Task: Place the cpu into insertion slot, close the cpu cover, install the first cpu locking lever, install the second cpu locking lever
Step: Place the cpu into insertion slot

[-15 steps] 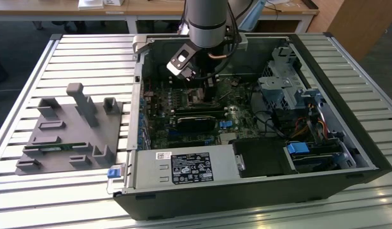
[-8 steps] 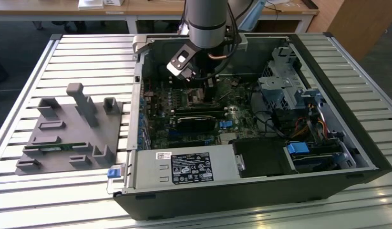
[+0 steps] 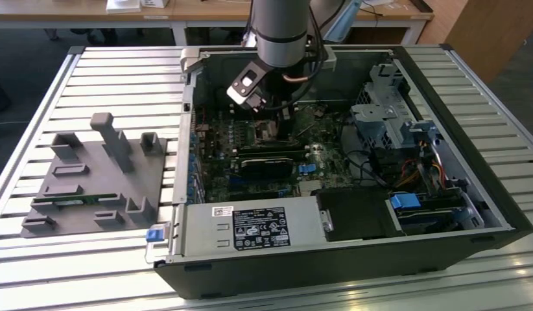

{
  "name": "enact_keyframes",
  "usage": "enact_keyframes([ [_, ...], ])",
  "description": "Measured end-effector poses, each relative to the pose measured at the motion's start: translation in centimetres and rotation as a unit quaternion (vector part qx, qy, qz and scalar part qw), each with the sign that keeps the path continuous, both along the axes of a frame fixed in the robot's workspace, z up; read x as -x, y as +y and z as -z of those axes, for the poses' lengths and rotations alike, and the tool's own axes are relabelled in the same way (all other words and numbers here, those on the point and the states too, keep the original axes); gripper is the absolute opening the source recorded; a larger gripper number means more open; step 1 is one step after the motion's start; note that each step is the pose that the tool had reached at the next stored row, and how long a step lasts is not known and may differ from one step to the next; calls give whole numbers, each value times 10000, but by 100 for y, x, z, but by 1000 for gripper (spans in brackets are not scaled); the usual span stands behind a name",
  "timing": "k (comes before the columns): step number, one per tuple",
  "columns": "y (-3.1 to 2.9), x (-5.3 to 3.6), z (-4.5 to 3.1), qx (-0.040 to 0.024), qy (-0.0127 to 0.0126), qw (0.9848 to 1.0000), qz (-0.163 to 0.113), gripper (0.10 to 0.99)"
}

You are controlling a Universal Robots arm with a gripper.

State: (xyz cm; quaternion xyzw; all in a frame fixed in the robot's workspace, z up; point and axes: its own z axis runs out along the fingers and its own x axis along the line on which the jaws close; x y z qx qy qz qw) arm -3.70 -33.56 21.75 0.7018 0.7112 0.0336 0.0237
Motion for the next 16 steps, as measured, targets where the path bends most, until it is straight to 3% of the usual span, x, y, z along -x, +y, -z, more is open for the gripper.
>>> enact_keyframes([
  [8,16,15,33,0,0,10000,6,537],
  [16,75,55,78,1,0,10000,-37,537],
])
